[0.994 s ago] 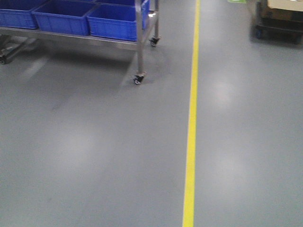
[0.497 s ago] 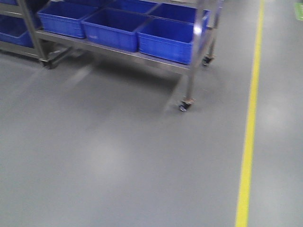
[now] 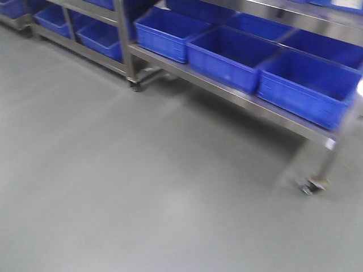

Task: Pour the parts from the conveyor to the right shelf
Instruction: 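Drive to the metal shelf and face an empty blue bin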

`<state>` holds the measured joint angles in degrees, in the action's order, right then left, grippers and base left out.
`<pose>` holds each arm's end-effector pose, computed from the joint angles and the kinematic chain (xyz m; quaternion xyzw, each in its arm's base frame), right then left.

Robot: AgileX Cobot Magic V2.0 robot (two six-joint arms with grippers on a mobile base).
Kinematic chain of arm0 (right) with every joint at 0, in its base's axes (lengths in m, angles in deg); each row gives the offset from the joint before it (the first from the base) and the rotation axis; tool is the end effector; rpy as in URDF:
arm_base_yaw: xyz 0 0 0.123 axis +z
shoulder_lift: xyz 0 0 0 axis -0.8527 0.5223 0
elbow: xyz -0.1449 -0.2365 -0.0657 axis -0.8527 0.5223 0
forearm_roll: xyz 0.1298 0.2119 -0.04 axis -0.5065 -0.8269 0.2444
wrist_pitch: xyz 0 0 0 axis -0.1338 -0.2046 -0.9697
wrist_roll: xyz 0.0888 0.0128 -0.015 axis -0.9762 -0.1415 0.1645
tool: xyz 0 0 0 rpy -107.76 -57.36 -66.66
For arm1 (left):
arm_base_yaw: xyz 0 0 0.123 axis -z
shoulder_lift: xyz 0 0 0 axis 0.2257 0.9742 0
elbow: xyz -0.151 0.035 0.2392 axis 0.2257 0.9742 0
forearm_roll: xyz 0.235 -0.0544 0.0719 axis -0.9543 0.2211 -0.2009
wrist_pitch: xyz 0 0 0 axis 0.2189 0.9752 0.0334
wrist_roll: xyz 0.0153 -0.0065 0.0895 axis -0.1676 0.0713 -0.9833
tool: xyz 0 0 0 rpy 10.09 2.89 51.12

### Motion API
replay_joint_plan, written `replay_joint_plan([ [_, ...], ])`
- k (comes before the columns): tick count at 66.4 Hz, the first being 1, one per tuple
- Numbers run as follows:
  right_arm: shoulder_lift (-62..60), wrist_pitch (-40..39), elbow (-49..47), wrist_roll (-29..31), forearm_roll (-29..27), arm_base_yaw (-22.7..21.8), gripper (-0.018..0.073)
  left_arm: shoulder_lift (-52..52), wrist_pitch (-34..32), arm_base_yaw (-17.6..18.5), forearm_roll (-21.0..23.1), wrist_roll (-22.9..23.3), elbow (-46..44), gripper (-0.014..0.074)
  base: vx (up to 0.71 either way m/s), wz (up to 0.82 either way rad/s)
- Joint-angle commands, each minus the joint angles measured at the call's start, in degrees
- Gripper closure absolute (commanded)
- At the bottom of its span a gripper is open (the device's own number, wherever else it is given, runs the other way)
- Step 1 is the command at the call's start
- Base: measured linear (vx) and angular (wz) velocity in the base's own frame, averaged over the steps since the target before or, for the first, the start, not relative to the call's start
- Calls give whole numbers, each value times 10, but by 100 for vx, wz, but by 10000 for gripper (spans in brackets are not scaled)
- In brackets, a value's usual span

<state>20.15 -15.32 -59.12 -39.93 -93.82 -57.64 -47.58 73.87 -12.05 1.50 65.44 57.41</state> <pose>0.0250 0.0042 0.2676 -0.0498 0.7594 -0.0055 0.6487 0.0596 -0.0009 0.1932 -0.0044 0.7315 -0.0154 0.6817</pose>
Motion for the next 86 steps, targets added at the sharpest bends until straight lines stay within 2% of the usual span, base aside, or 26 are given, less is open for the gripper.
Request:
replay_joint_plan([
  [1, 10, -47, -16, 5, 1, -5, 564, 9, -46, 5, 5, 5, -11, 602, 72, 66],
  [86, 10, -47, -16, 5, 0, -5, 564, 9, -45, 5, 5, 5, -11, 602, 77, 46],
])
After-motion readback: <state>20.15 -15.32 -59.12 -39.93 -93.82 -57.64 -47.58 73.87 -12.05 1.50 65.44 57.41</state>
